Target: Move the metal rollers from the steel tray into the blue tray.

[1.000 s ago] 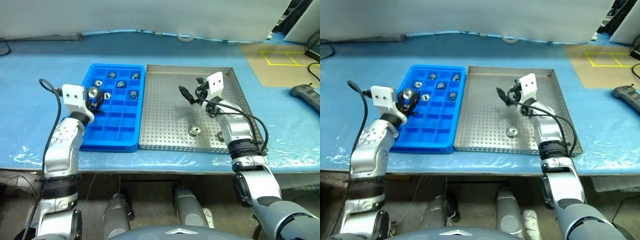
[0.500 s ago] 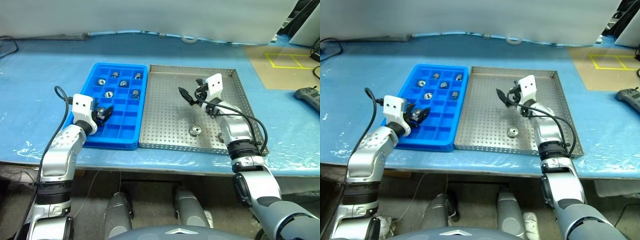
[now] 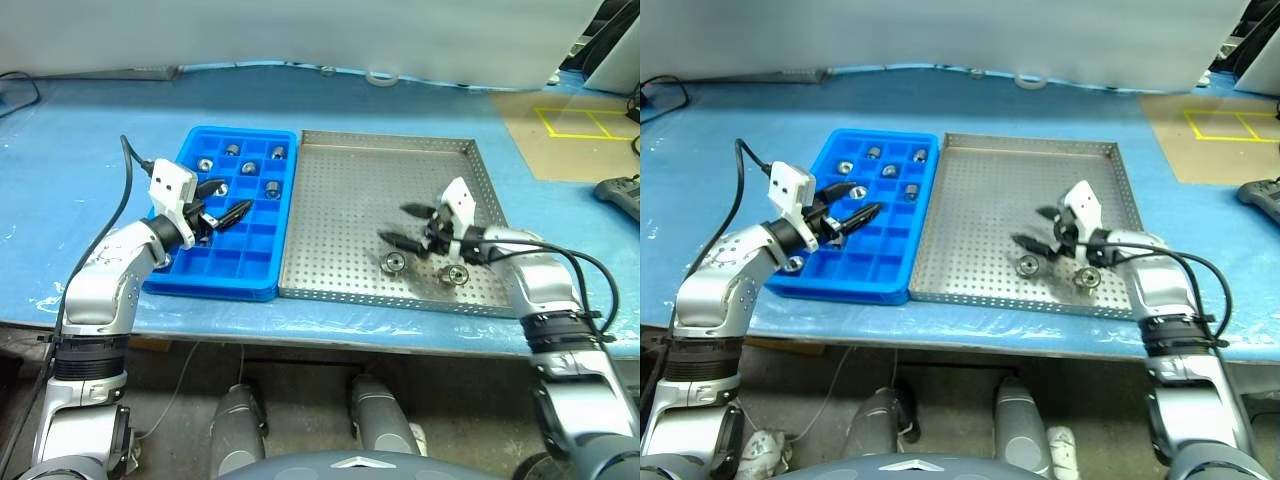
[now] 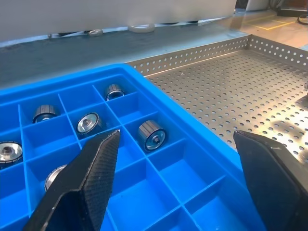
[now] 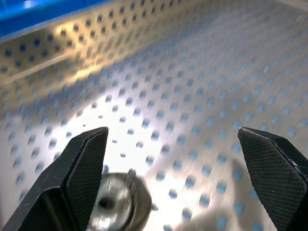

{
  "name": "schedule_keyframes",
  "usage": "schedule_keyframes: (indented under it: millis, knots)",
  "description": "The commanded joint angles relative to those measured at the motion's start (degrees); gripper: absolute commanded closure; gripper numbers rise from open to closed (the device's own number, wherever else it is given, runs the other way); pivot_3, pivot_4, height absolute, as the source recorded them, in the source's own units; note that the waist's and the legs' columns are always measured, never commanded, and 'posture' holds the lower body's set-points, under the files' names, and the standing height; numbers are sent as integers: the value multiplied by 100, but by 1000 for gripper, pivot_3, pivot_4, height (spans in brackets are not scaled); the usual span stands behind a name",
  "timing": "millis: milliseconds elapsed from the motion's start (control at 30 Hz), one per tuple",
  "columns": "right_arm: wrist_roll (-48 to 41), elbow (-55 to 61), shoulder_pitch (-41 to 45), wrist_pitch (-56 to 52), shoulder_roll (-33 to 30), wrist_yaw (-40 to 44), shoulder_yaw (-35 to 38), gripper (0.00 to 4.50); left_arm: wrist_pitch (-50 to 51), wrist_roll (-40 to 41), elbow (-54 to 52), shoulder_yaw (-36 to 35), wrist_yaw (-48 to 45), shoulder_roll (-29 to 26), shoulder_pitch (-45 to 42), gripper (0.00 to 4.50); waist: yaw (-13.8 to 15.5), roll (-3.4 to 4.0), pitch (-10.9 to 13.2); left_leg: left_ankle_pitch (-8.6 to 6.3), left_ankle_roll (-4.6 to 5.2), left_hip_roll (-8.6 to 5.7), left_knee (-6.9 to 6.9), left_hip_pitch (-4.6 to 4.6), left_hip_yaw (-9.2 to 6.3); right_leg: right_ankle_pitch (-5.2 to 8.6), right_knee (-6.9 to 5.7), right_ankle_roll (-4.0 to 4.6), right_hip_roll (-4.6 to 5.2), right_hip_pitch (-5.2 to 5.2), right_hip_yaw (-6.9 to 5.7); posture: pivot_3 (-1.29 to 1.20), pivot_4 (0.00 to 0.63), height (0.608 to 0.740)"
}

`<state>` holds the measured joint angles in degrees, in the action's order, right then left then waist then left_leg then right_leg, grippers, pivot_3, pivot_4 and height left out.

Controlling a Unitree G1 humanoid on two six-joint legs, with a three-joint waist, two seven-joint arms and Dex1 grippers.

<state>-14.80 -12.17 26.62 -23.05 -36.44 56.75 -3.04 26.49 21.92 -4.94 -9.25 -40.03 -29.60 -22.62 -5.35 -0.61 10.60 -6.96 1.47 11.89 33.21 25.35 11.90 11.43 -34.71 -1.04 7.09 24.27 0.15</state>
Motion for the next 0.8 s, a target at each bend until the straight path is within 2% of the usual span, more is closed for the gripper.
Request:
schedule_keyframes:
  millis: [33,100,300,333,467,633,700,800]
  knots:
    - [171,258,-38,-62,-133,205,-267,177,-253,-46,33,-17,-1,-50,-93,466,-14,0,0,0,0,0,0,-5,0,0,-2,0,0,-1,4,-484,150,740]
    - [337,238,-68,-21,-131,244,-466,532,-375,-122,140,-63,85,-60,-106,461,-19,0,0,0,-2,0,0,-12,-1,3,-4,-5,-1,-2,5,-474,150,740]
    - [25,321,317,-181,198,378,-392,2553,-646,-225,414,-355,427,-150,-169,461,-11,0,0,1,-3,-4,1,-9,-1,1,-5,-2,-1,1,9,-441,150,740]
    - [-55,268,458,-158,327,362,-327,2752,-710,-250,440,-434,517,-167,-166,461,-13,0,0,1,-3,-3,1,-8,-1,0,-5,-1,-1,3,10,-427,150,740]
    - [-397,69,1012,-84,926,228,-64,2758,-768,-103,388,-900,1062,-58,-207,461,0,0,0,5,-8,2,-3,-3,-2,-1,-10,1,-7,14,8,-374,150,740]
    - [-774,-69,1750,-91,1972,303,-199,2758,-653,-283,418,-1533,2131,14,23,461,71,0,0,8,-14,10,-9,-1,-4,-1,-10,2,-15,14,1,-314,150,740]
    - [-642,-437,2124,110,2511,61,-307,2758,-643,-324,327,-1629,2331,25,171,461,99,0,0,10,-16,14,-10,-2,-4,-1,-10,2,-20,14,0,-286,150,740]
    - [37,-1346,2606,714,3198,-642,-610,2758,-606,-340,168,-1666,2578,88,339,461,195,-3,-2,19,-32,27,-12,3,-6,-2,-18,3,-31,26,-2,-260,150,740]
